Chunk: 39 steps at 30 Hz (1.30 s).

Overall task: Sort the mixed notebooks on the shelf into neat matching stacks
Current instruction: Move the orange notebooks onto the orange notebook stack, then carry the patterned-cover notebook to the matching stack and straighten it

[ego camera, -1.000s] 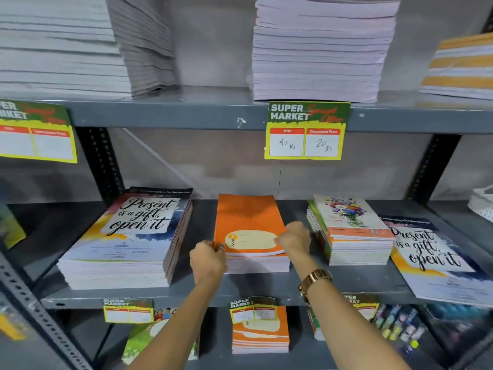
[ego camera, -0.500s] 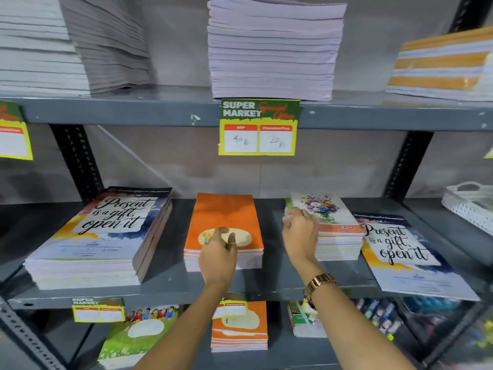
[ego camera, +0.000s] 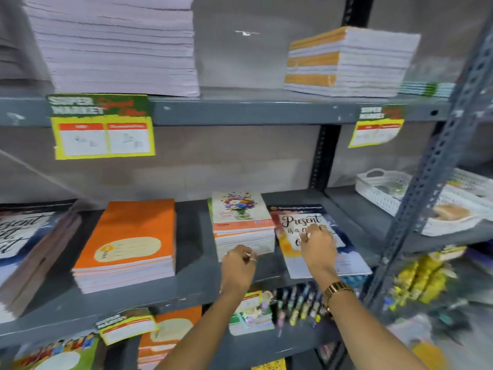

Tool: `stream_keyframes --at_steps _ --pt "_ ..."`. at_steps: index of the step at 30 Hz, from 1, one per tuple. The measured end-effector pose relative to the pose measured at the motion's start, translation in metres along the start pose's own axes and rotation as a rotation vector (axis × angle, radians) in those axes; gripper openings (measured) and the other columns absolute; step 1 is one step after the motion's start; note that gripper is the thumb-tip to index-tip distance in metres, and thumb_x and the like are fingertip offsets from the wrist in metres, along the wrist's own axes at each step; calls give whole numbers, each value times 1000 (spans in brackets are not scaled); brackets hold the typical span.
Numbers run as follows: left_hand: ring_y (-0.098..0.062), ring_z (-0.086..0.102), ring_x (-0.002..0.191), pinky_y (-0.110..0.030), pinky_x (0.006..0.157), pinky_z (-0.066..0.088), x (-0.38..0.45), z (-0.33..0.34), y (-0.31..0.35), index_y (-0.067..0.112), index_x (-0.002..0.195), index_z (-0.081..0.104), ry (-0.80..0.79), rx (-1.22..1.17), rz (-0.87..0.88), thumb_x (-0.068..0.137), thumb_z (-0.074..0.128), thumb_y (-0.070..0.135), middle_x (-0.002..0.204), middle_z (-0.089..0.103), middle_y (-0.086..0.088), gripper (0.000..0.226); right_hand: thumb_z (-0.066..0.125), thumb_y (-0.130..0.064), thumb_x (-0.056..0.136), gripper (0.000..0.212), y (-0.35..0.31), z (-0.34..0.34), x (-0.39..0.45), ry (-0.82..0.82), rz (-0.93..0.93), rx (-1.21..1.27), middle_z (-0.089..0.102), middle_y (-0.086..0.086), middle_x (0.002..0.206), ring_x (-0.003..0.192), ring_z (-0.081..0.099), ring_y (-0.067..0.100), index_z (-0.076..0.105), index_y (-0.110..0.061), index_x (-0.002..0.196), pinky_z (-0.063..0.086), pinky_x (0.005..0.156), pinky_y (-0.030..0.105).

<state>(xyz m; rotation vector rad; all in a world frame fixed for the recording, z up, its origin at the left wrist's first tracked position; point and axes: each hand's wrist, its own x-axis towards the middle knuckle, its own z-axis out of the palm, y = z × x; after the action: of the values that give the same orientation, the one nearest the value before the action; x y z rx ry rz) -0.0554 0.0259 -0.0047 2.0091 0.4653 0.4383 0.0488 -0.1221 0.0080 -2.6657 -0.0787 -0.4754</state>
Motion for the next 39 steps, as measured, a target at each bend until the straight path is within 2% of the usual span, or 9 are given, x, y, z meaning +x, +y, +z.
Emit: stream_keyframes --at_steps 6,9,14,17,21,25,29,33,39 --pt "-39 64 80 -47 79 56 -7 59 24 9 72 58 -149 -123 -264 88 53 9 75 59 -14 18 55 -34 91 44 67 -5 14 -175 229 -139 54 17 129 122 45 32 49 -4 122 38 102 40" --pt "-36 65 77 -46 78 56 -11 73 33 7 61 48 -240 -56 -382 88 55 21 69 51 -13 31 58 -40 87 62 84 -7 15 -242 381 -84 42 17 140 129 37 35 38 -3 133 36 105 45" --pt "-22 50 60 -34 61 46 -14 90 37 9 88 46 -328 -134 -482 90 55 21 80 49 -11 15 66 -48 78 79 94 -8 20 -277 495 -13 39 17 142 129 37 36 36 -1 134 37 105 44" --pt "-25 57 65 -34 63 49 -11 96 36 0 98 54 -237 -253 -552 89 55 9 77 58 -13 13 67 -42 79 70 98 -9 22 -276 522 22 45 19 136 124 42 36 44 1 129 42 101 42" --pt "-22 57 52 -33 56 50 -8 94 37 4 71 54 -172 -324 -584 87 52 0 58 55 -8 16 59 -17 83 31 103 -13 21 -249 528 126 63 22 114 109 57 35 63 3 106 51 90 37" --pt "-15 56 49 -25 50 49 -6 91 46 11 69 54 -137 -291 -470 89 52 5 57 56 -4 20 55 -11 86 27 96 -21 24 -196 584 249 62 25 115 109 57 38 62 6 105 50 86 38" --pt "-11 57 47 -18 43 47 1 82 62 17 62 51 -106 -274 -300 89 47 1 57 60 -3 32 60 -12 84 40 79 -30 28 -56 621 303 51 25 127 118 47 39 52 8 117 46 93 46" --pt "-13 59 50 -20 46 48 8 60 70 16 63 53 -80 -262 -165 88 44 -4 58 61 -4 33 60 -11 85 39 54 -43 32 63 587 353 50 25 126 118 47 39 51 8 117 46 90 46" --pt "-6 61 51 -16 48 49 24 5 67 6 84 61 9 -262 36 91 44 2 62 62 -2 18 59 -9 85 35 -8 -56 34 155 493 461 50 24 126 116 49 39 51 6 117 47 87 46"
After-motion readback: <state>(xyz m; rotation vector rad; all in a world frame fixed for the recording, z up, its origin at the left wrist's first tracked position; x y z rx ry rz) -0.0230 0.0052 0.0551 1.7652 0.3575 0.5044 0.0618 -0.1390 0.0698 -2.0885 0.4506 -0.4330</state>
